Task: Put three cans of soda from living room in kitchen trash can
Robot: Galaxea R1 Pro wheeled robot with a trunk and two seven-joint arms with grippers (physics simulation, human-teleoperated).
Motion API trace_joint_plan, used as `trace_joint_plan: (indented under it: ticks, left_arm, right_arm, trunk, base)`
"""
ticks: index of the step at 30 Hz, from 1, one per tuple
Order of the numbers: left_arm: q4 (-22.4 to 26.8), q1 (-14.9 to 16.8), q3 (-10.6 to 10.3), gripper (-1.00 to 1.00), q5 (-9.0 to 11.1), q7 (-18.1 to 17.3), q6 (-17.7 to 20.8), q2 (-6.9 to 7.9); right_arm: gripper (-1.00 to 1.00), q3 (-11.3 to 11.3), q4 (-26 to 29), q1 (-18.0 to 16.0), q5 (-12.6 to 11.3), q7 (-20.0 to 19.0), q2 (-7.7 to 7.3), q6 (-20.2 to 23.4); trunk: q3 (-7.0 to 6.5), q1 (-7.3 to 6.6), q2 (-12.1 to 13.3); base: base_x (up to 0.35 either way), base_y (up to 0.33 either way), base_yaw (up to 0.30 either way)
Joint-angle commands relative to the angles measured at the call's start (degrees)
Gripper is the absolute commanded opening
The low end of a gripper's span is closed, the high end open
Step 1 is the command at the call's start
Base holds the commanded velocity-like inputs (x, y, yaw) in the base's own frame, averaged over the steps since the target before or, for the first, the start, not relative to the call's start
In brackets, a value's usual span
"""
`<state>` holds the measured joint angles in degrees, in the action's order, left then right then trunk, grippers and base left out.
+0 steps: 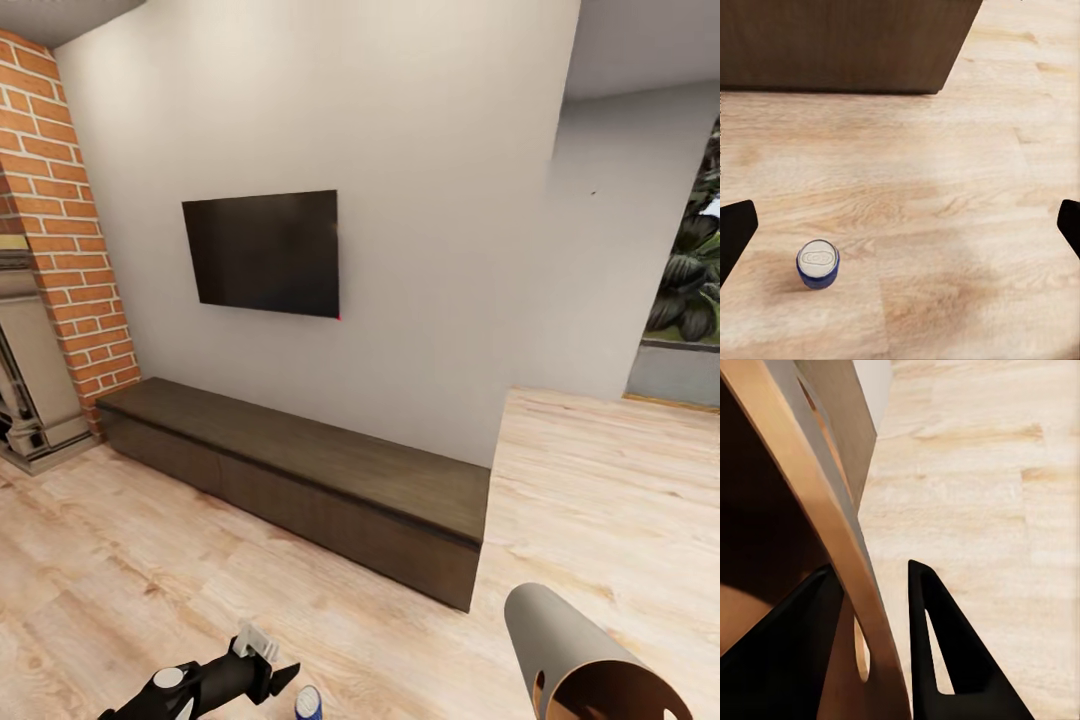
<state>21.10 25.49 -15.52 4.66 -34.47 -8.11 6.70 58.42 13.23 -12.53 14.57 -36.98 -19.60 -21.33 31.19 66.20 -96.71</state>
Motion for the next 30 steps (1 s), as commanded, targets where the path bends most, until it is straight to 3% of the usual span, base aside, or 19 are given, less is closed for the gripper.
trace_joint_plan:
  ticks: [1, 6, 8, 13, 19, 30]
  left_arm:
    - [0.00, 0.00, 0.14, 1.00, 0.00, 0.11, 0.02, 0.00]
    - [0.00, 0.09, 0.58, 1.00, 0.07, 3.21, 0.98, -0.04]
    - [-0.05, 1.98, 0.70, 1.00, 0.19, 6.77, 2.16, -0.13]
    - [-1.84, 5.86, 0.63, 1.00, 0.23, 10.85, 3.84, -1.01]
    - [-6.95, 9.01, 0.76, 1.00, 0.66, 12.35, 7.24, -1.70]
    - [-7.79, 9.39, 0.76, 1.00, 0.73, 15.00, 8.15, -1.82]
  right_arm:
    - [-1.00, 0.55, 0.09, -0.03, -0.45, -0.37, 0.00, -0.12]
    - [-1.00, 0.53, 0.11, -0.03, -0.40, -0.37, 0.00, -0.12]
    - [-1.00, 0.49, 0.06, -0.03, -0.30, -0.38, 0.00, -0.12]
    - [-1.00, 0.47, 0.11, -0.03, -0.26, -0.45, 0.00, -0.12]
    - [-1.00, 0.53, 0.13, -0.03, -0.30, -0.44, 0.00, -0.12]
    - [-1.00, 0.55, 0.13, -0.03, -0.31, -0.46, 0.00, -0.12]
  trunk:
    - [-0.01, 0.00, 0.00]
    - [-0.01, 0.00, 0.00]
    - [-0.01, 0.00, 0.00]
    - [-0.01, 0.00, 0.00]
    - [-0.01, 0.00, 0.00]
    - [-0.01, 0.00, 0.00]
  base:
    - [0.049, -0.034, 0.000]
    - [0.219, -0.013, 0.000]
    - [0.299, -0.003, 0.000]
    - [0.315, -0.001, 0.000]
    - [0.239, 0.000, 0.000]
    - [0.024, 0.000, 0.000]
